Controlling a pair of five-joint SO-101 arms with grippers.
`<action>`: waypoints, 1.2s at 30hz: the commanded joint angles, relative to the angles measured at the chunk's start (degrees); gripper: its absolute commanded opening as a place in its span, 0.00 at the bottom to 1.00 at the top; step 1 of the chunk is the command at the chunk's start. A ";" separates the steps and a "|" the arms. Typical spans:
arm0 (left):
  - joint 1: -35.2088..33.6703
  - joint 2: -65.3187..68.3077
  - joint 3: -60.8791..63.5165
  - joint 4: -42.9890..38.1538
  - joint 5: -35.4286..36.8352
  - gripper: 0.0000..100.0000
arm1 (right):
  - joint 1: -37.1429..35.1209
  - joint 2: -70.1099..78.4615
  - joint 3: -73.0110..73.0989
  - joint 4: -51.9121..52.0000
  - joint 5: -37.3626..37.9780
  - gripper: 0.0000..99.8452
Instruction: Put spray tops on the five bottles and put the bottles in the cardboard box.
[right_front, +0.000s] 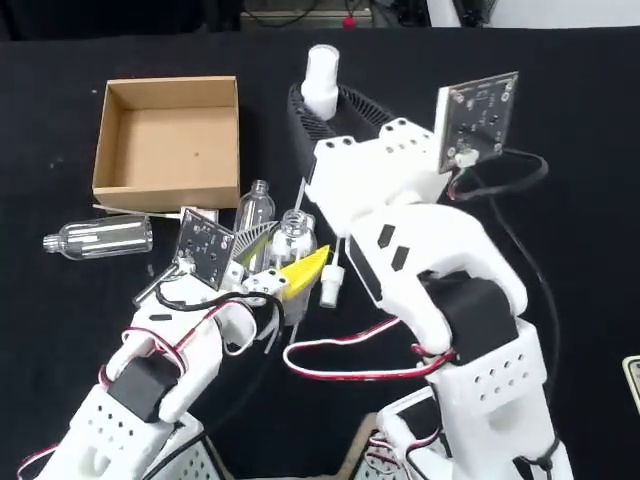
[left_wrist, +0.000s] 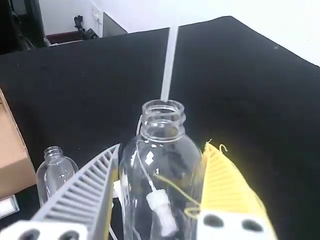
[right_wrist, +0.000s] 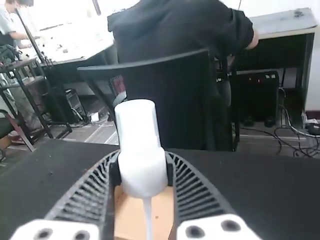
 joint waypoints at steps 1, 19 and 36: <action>0.57 -0.53 -0.75 -1.05 0.18 0.09 | -0.79 -1.36 0.40 -1.93 -0.53 0.01; 0.48 -0.53 -0.66 -1.49 -1.14 0.09 | -3.43 -4.44 4.79 0.00 -0.62 0.01; 0.48 -4.57 1.54 -1.41 -1.32 0.09 | -3.87 -7.60 8.57 3.52 -0.09 0.01</action>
